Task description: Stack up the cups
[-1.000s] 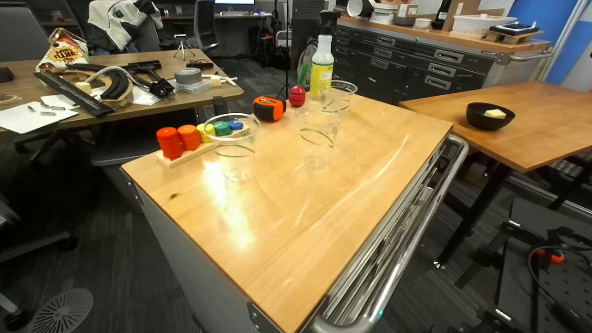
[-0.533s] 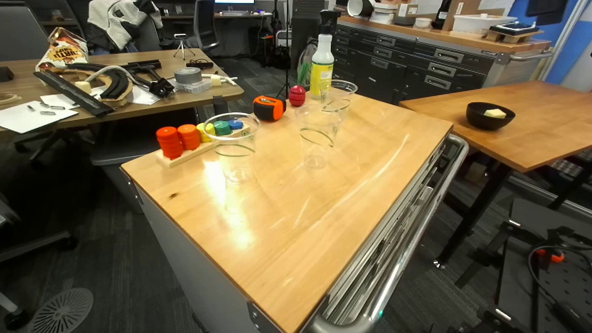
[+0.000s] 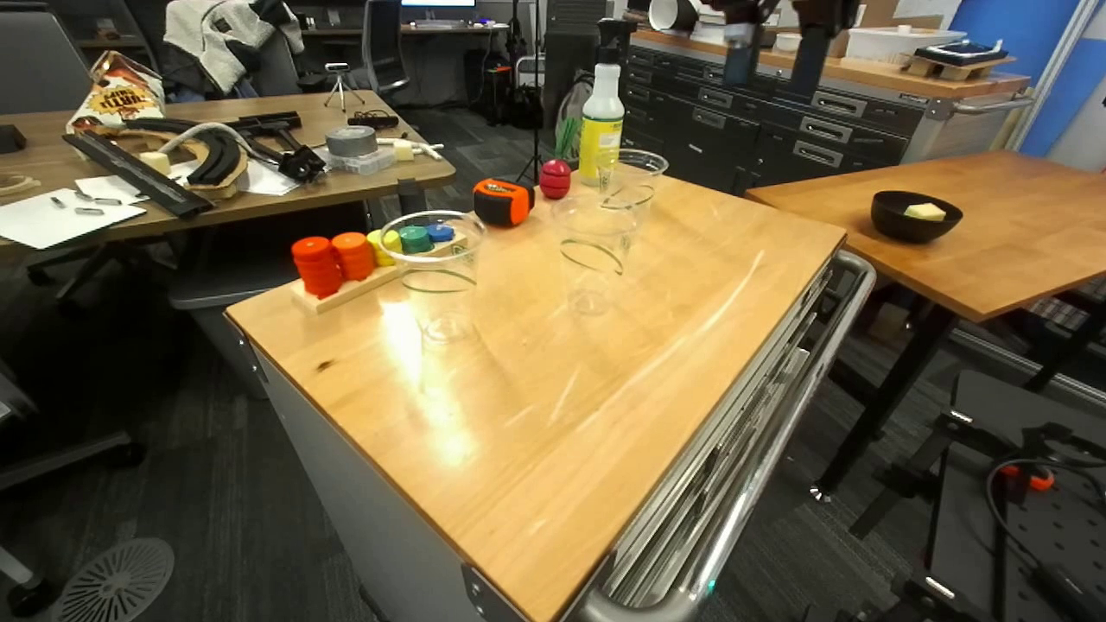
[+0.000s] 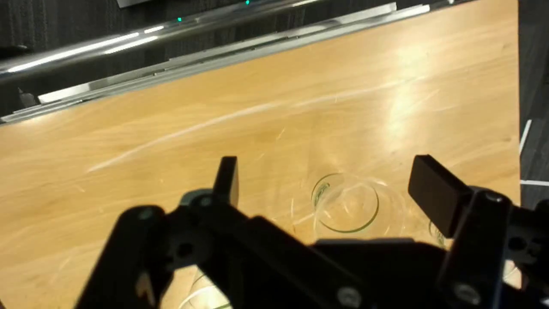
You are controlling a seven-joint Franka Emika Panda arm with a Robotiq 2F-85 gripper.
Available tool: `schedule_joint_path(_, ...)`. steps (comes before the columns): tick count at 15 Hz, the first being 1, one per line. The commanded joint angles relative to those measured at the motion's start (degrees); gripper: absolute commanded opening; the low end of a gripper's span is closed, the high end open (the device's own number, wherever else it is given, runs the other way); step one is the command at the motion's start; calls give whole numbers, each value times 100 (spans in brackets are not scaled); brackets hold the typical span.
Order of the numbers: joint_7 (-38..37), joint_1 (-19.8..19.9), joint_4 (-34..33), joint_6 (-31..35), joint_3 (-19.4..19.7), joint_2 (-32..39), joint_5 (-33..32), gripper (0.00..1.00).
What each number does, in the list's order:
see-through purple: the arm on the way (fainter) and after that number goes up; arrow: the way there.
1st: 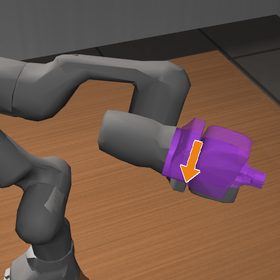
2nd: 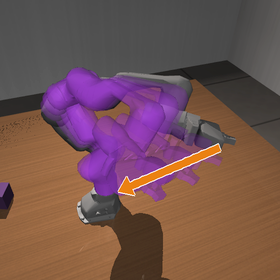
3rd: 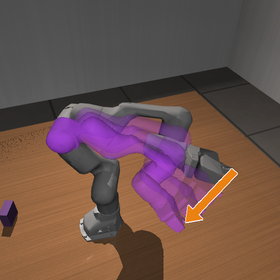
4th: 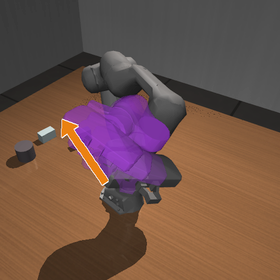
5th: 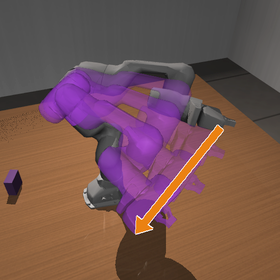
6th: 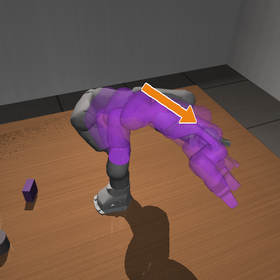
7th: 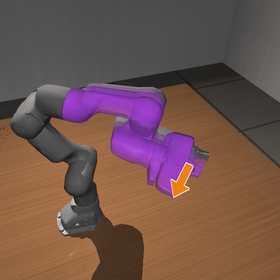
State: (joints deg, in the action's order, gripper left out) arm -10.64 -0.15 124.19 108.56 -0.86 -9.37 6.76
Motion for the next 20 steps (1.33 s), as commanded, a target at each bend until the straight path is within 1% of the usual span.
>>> schedule_joint_path(1,-414,-30,-769,267,-109,921,-291,100)
schedule_joint_path(4,-665,-128,-1068,389,-131,1497,-551,100)
schedule_joint_path(8,-848,-304,-1432,346,-106,2172,-769,100)
schedule_joint_path(13,-998,-442,-1723,384,-29,2708,-881,100)
schedule_joint_path(14,-1058,-463,-1762,398,-9,2784,-934,80)
schedule_joint_path(17,-1173,-496,-1803,572,23,2923,-984,58)
schedule_joint_path(18,-1211,-498,-1811,592,31,2953,-973,49)
schedule_joint_path(20,-1271,-492,-1756,789,29,2950,-889,35)
